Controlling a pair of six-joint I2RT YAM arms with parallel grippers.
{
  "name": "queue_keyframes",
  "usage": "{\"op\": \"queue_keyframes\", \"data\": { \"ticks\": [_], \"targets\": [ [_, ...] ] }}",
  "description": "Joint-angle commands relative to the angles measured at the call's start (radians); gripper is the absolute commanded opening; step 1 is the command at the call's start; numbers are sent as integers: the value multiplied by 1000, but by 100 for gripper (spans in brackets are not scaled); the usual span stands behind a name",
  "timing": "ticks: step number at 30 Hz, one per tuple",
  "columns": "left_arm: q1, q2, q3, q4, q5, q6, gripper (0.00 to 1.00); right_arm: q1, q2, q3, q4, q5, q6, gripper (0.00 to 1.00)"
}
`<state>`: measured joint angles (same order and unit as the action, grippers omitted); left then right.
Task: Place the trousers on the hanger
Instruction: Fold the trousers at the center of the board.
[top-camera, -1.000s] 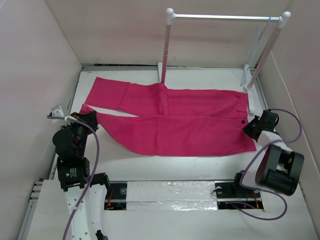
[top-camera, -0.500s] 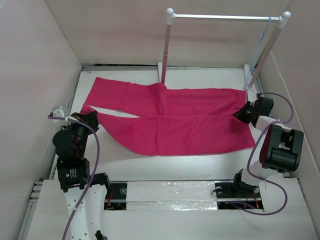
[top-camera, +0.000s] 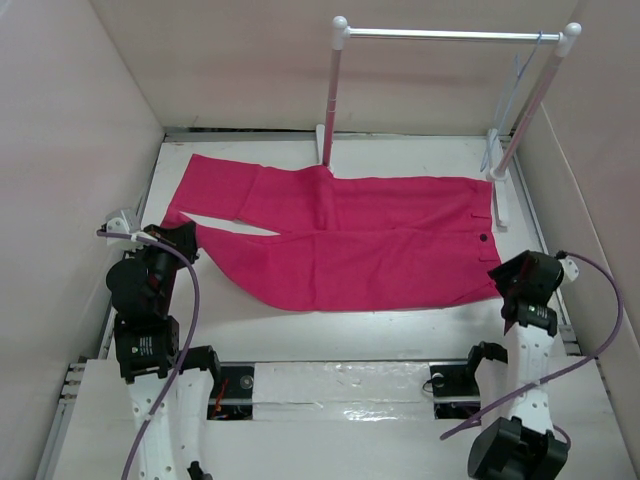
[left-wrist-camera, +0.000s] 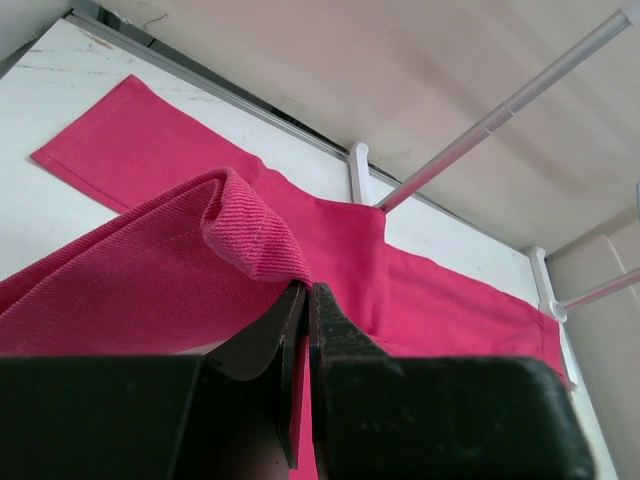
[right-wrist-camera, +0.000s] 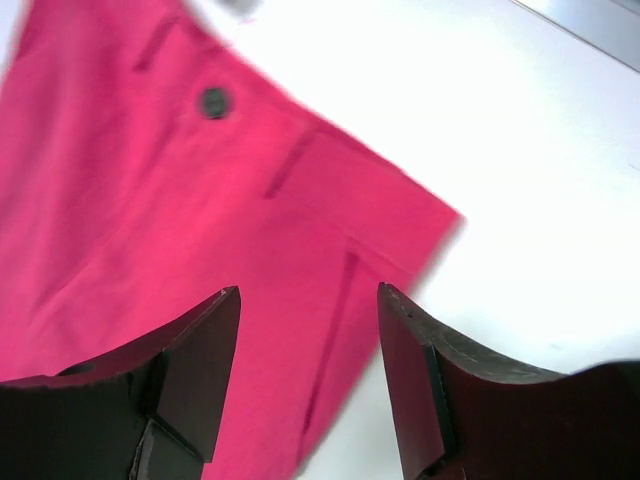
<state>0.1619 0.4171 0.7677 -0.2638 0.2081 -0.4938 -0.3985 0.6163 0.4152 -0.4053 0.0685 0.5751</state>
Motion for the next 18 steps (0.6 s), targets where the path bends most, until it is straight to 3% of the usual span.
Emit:
{"op": "queue_keyframes", "data": {
  "ticks": [1, 5, 10, 16, 18],
  "targets": [
    [-9, 3, 44, 69, 5, 14, 0, -16, 42, 53, -156, 132, 87, 64],
    [-9, 5, 65, 46, -55, 15, 0, 36, 181, 71, -158, 165, 147, 64],
    [2, 11, 70, 43, -92, 14, 0, 122, 391, 151, -214, 273, 239, 57],
    [22, 22, 61, 51, -62, 11, 0, 133, 451, 71, -54, 252, 241, 51],
    [33, 23, 58, 54, -59, 9, 0, 133, 500, 92, -26, 231, 236, 36]
  ]
}}
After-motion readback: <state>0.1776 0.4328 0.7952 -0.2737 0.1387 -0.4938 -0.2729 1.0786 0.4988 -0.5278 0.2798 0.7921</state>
